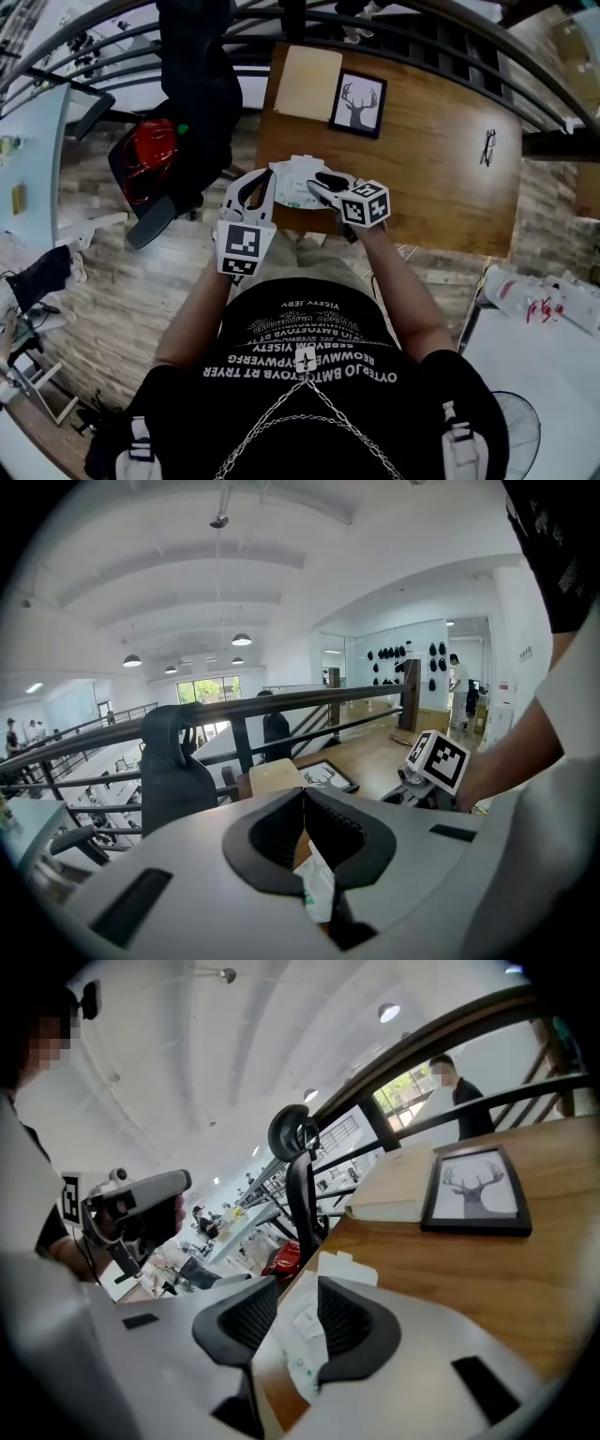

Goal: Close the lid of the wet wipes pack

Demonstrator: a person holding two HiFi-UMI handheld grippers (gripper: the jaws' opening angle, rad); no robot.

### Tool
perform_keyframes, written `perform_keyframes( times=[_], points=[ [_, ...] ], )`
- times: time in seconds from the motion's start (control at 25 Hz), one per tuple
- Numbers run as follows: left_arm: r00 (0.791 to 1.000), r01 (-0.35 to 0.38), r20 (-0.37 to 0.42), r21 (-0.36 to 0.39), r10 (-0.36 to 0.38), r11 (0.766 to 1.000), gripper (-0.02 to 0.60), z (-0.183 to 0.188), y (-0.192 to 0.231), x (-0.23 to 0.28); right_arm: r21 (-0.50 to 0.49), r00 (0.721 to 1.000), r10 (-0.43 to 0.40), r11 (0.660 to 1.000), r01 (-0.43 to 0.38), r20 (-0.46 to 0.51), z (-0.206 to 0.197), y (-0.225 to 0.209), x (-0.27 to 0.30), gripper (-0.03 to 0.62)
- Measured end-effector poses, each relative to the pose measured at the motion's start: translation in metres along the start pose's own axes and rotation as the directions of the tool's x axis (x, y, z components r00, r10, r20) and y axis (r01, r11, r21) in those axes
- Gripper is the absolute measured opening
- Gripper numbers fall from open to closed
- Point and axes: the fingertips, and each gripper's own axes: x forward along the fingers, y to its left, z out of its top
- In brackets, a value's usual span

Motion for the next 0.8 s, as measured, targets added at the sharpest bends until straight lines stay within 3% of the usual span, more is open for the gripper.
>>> perform_keyframes(
  times=[0.08, 0.16, 0.32, 0.8],
  points=[
    [1.0, -0.002, -0.002, -0.002, 0.002, 1.0, 0.028, -0.001, 0.0, -0.001, 0.003, 0.996, -0.07, 0.998, 0.07, 0.053, 0.012, -0.016, -0.003, 0.142],
    [1.0, -0.001, -0.009, -0.006, 0.001, 1.0, 0.028, -0.004, -0.002, -0.001, 0.023, 0.991, -0.108, 0.994, 0.107, 0.077, 0.019, -0.032, -0.003, 0.204],
    [1.0, 0.002, -0.028, -0.014, -0.002, 1.0, 0.028, -0.014, -0.003, -0.002, 0.067, 0.993, -0.115, 0.991, 0.113, 0.028, 0.014, -0.053, 0.011, 0.261],
    [0.999, 0.002, -0.041, -0.004, -0.002, 1.0, 0.028, -0.018, 0.0, -0.01, 0.143, 0.998, 0.036, 0.989, -0.042, 0.043, 0.012, -0.027, 0.015, 0.198]
  ],
)
